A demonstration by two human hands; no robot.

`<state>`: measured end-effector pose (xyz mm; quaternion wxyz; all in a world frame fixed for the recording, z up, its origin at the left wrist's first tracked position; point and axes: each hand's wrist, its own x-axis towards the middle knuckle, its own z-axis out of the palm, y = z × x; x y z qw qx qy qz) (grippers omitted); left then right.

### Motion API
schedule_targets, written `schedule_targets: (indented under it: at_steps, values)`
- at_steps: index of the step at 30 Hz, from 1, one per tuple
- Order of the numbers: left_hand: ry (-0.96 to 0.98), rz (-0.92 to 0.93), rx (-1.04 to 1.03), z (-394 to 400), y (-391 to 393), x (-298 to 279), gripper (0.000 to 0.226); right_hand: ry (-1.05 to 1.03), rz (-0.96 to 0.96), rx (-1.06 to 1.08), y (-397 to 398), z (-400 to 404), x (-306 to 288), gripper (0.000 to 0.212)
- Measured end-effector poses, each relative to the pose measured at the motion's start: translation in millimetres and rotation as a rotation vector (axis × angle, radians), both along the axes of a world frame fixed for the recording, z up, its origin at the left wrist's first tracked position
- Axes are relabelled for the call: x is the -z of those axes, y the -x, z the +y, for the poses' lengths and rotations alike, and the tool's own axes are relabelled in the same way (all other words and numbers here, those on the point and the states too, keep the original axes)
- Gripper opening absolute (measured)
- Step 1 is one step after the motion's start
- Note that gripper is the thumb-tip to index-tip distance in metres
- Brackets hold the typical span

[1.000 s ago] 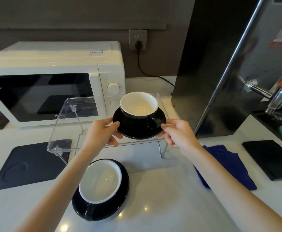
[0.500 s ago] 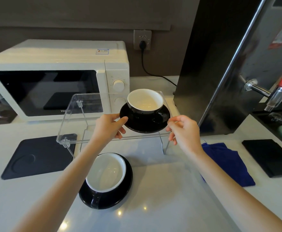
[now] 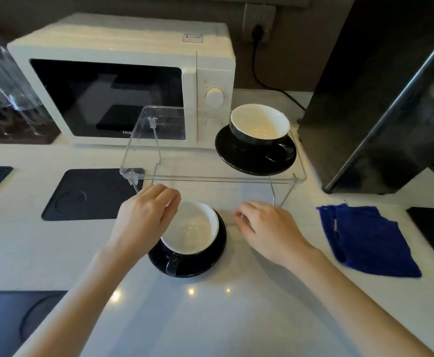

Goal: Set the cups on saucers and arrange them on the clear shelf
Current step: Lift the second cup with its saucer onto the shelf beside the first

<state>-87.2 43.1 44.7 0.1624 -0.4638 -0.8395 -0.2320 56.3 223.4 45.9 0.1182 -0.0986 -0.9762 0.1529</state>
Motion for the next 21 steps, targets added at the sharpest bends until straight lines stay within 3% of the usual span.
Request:
schedule_targets:
  at_steps: [5, 8, 11, 16, 21]
  values:
    - [0.09, -0.222, -0.189, -43.0, 7.4, 52.4, 0.032, 0.102, -0.264, 0.08, 6.6, -13.7, 37.6, 0.027]
    - [0.124, -0.437, -0.349, -52.8, -1.8, 70.4, 0.032, 0.285, -0.297, 0.176, 7.8, -20.3, 53.2, 0.029]
    - [0.027, -0.687, -0.407, -51.7, -11.9, 69.4, 0.033, 0.551, -0.25, 0.243, 11.0, -25.5, 62.3, 0.022]
    - [-0.24, -1.303, -0.347, -43.1, -14.0, 62.0, 0.025, 1.072, -0.196, 0.34, 16.8, -30.2, 70.6, 0.012]
    - [-0.292, -1.357, -0.312, -48.5, -15.9, 54.3, 0.025, 1.105, -0.138, 0.309, 13.2, -31.3, 67.2, 0.009]
